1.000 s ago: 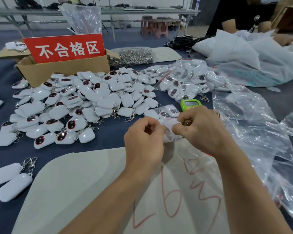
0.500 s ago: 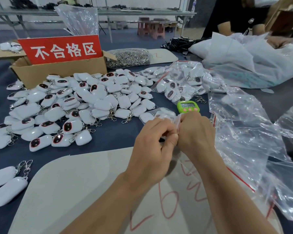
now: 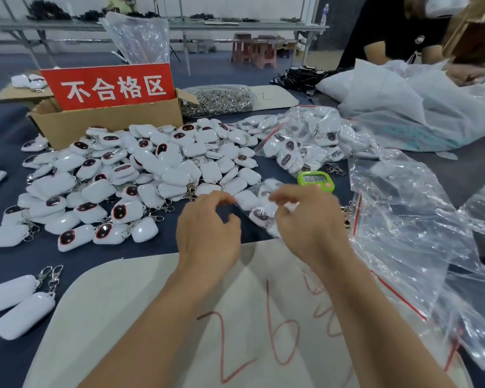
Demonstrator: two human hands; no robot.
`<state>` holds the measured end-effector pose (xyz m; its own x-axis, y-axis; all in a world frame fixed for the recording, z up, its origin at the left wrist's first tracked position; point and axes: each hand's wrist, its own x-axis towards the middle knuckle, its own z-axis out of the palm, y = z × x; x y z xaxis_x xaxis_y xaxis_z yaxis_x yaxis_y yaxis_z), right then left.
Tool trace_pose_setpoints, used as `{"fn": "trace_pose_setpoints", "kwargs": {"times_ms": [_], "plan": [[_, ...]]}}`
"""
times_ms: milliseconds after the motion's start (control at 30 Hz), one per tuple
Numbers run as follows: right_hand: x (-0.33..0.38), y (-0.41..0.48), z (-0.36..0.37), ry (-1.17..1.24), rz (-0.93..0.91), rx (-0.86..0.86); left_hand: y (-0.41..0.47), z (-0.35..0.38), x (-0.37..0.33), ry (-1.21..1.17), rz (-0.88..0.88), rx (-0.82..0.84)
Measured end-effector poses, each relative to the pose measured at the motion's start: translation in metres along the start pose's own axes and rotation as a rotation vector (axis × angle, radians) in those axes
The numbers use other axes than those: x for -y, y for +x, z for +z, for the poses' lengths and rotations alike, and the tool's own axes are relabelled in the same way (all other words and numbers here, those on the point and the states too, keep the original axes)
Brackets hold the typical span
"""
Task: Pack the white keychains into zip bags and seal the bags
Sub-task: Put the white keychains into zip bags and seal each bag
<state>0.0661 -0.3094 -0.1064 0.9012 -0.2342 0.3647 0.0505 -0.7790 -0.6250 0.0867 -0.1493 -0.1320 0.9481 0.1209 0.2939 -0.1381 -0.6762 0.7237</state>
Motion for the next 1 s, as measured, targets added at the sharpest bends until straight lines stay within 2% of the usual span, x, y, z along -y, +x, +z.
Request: {"fn": "trace_pose_setpoints", "kwargs": {"times_ms": [67, 300, 400, 500, 567, 633, 700, 867, 1000], "plan": [[-0.005, 0.0, 0.006, -0.113, 0.019, 0.175, -0.002, 0.005, 0.002, 0.106, 0.097, 0.049], [-0.014, -0.002, 0.019, -0.391, -0.112, 0.372, 0.005, 0.004, 0.008, 0.145, 0.078, 0.016], [-0.008, -0.001, 0.018, -0.332, -0.11, 0.222, 0.013, -0.003, 0.016, 0.224, 0.135, 0.01], [0.0, -0.004, 0.013, -0.153, -0.043, 0.044, 0.021, -0.007, 0.024, 0.274, 0.196, 0.122], [0.003, -0.007, 0.012, -0.127, -0.014, 0.059, 0.023, -0.006, 0.027, 0.27, 0.191, 0.177], [0.003, -0.01, 0.013, -0.232, -0.022, 0.199, 0.022, -0.004, 0.029, 0.273, 0.157, 0.19], [0.004, -0.01, 0.014, -0.284, -0.052, 0.259, 0.021, -0.002, 0.027, 0.274, 0.141, 0.175], [0.003, -0.009, 0.015, -0.28, -0.038, 0.22, 0.022, -0.002, 0.026, 0.256, 0.147, 0.153], [-0.002, -0.004, 0.018, -0.102, 0.078, 0.064, 0.022, 0.0, 0.029, 0.265, 0.127, 0.143]]}}
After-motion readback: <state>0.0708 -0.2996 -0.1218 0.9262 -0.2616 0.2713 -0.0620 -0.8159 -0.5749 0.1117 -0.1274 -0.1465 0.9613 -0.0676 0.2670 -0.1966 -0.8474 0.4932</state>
